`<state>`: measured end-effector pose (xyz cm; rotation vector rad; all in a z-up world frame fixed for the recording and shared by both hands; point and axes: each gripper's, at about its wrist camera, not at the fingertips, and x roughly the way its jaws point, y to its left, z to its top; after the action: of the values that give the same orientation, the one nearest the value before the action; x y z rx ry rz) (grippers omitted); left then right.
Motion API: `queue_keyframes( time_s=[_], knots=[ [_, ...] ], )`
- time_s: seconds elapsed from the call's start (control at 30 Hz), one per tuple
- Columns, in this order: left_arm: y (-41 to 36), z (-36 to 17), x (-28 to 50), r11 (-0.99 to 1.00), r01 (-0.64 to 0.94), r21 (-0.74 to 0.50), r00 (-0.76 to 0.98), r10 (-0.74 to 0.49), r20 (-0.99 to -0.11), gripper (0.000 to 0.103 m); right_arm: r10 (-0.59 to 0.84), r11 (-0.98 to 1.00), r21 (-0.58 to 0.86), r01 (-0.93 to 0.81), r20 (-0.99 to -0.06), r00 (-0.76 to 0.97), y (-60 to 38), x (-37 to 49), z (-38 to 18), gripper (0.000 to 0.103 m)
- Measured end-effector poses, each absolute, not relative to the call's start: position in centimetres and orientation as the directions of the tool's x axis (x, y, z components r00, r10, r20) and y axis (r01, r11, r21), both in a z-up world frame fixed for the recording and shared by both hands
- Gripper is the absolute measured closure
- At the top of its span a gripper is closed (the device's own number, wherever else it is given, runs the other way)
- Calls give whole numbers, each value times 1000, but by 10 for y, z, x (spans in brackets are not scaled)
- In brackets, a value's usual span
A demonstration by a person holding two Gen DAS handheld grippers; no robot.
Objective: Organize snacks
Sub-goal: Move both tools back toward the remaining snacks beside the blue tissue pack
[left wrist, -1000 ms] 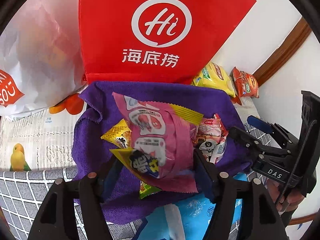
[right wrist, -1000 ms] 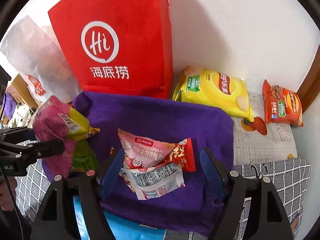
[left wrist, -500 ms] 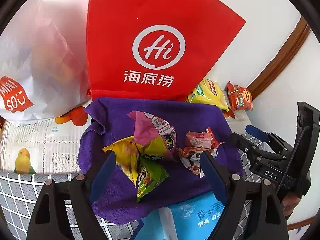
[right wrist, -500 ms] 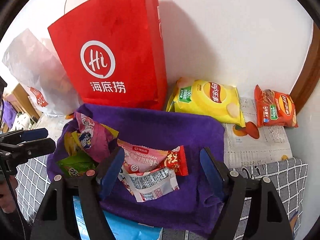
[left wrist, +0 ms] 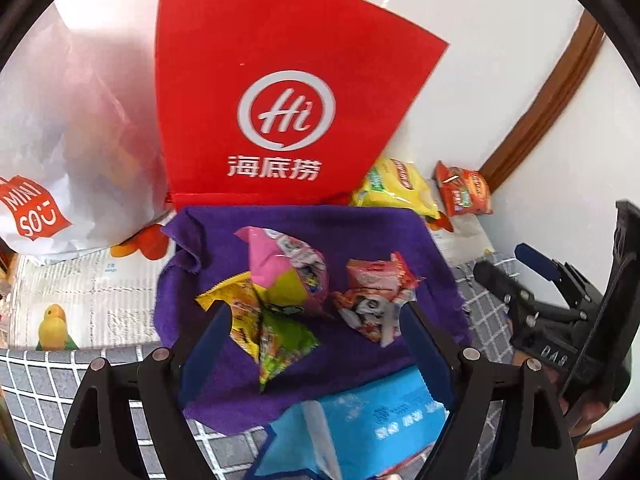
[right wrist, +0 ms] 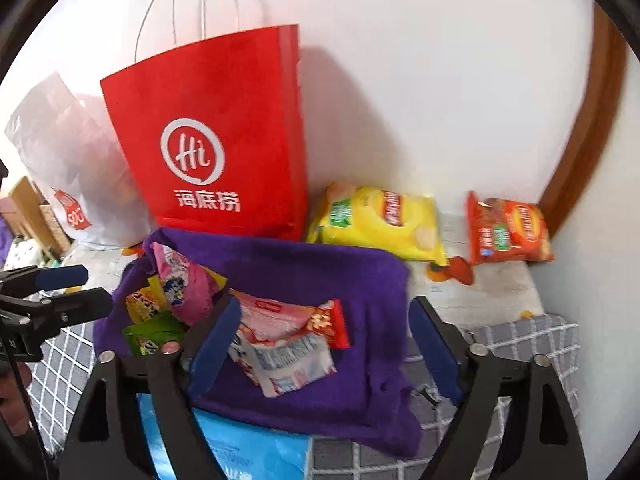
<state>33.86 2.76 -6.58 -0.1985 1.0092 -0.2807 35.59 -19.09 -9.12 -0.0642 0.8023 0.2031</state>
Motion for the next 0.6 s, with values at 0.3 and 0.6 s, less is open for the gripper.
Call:
queue_keyframes(
  time_s=[0.3, 0.6],
  knots=[
    [12, -40, 311, 932, 204, -301, 517, -363, -775, 18, 129, 988, 28, -152, -695, 708, -213, 301, -75, 12],
    [12, -3, 272, 933, 214, -289, 590, -359, -724, 18, 111, 990, 12, -141, -689, 716, -225, 248, -60, 12]
  ],
)
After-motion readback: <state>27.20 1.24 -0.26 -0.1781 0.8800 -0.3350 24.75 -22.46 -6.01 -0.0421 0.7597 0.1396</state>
